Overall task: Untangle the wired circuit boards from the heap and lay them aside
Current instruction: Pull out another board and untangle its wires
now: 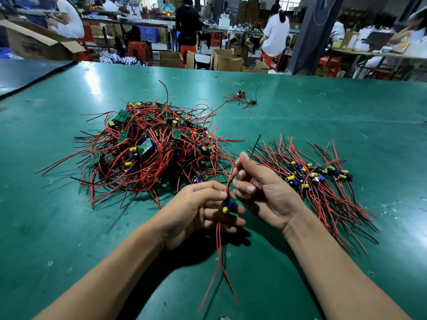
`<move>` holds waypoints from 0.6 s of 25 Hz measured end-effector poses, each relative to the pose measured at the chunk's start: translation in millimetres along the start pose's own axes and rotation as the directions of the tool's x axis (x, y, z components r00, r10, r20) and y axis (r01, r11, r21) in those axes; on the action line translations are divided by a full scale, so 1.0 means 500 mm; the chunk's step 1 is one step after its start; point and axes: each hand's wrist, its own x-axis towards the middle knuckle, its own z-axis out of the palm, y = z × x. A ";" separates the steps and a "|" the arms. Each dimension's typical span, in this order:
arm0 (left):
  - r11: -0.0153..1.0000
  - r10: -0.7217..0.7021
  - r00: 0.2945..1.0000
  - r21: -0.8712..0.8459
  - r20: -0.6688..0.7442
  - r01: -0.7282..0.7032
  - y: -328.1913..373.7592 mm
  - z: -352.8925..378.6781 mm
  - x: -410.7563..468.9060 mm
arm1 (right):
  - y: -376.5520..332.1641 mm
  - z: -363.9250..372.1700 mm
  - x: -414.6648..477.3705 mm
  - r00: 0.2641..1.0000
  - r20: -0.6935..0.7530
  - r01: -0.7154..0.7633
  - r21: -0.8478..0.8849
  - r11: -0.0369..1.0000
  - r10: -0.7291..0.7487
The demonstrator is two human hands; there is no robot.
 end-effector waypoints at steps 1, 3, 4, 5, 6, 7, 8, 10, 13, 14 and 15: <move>1.000 0.016 1.000 -0.004 -0.003 -0.016 -0.002 0.000 0.001 | 0.001 0.002 0.002 1.000 -0.012 -0.002 0.000 1.000 0.002; 0.998 0.060 0.998 0.002 -0.024 -0.060 -0.005 0.001 0.003 | 0.001 0.003 0.004 0.999 -0.034 -0.025 0.007 1.000 0.025; 0.996 0.088 0.995 0.013 -0.043 -0.088 -0.007 0.001 0.004 | 0.001 0.002 0.005 0.999 -0.040 -0.037 0.007 0.999 0.037; 0.993 0.118 0.991 0.028 -0.064 -0.116 -0.010 0.000 0.005 | 0.001 0.001 0.005 0.998 -0.043 -0.045 -0.001 0.999 0.045; 0.989 0.144 0.986 0.043 -0.084 -0.140 -0.012 0.000 0.006 | 0.002 0.000 0.005 0.998 -0.044 -0.049 -0.015 0.999 0.048; 0.986 0.164 0.981 0.057 -0.101 -0.159 -0.014 0.000 0.008 | 0.003 0.000 0.006 0.998 -0.047 -0.048 -0.036 0.998 0.046; 0.982 0.180 0.977 0.072 -0.114 -0.172 -0.017 0.000 0.009 | 0.003 0.001 0.006 0.998 -0.052 -0.038 -0.071 0.997 0.034; 0.976 0.200 0.971 0.112 -0.130 -0.186 -0.020 -0.001 0.010 | 0.006 0.005 0.004 0.999 -0.052 -0.012 -0.213 0.977 0.001; 0.971 0.211 0.964 0.145 -0.162 -0.188 -0.023 -0.004 0.013 | 0.020 0.017 -0.009 0.999 -0.001 -0.032 -0.481 0.876 0.035; 0.970 0.211 0.962 0.155 -0.171 -0.186 -0.023 -0.007 0.014 | 0.026 0.021 -0.014 0.998 0.017 -0.034 -0.546 0.837 0.052; 0.969 0.211 0.962 0.171 -0.176 -0.181 -0.023 -0.009 0.014 | 0.030 0.025 -0.016 0.998 0.026 -0.034 -0.594 0.804 0.061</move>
